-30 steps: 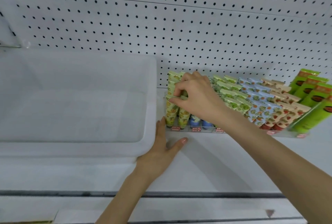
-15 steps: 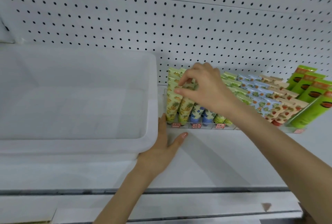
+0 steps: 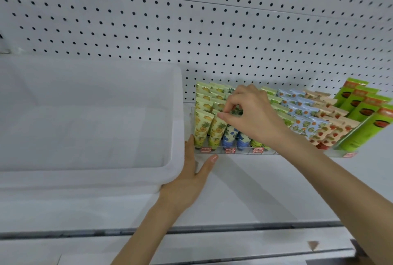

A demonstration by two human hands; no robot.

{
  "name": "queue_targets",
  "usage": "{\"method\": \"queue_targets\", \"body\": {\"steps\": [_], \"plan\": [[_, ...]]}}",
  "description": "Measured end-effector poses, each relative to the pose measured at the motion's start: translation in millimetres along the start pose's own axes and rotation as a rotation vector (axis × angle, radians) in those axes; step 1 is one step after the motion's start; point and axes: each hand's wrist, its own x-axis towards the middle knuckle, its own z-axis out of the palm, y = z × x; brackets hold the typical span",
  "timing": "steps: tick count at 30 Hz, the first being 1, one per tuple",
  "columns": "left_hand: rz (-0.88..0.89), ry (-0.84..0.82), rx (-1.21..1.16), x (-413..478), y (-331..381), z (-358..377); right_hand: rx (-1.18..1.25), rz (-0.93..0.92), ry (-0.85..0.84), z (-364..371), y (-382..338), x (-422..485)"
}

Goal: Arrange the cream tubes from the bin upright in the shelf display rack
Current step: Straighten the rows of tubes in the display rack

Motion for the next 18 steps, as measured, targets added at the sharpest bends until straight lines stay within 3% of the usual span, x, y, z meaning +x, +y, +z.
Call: {"method": "queue_targets", "body": {"steps": [10,14,18], "plan": [[-0.090,0.077,-0.185,8.3,7.9,-2.7,0.042,0.004,-0.013,-5.7,2.8,2.9],[-0.054,0.116,-0.338,19.4,19.6,-5.1,0.180,0.049,0.016,-27.3,8.1,20.1],[-0.015,0.157,-0.342,26.4,21.2,-2.5,0.211,0.061,-0.004,-33.0,12.0,48.5]]}}
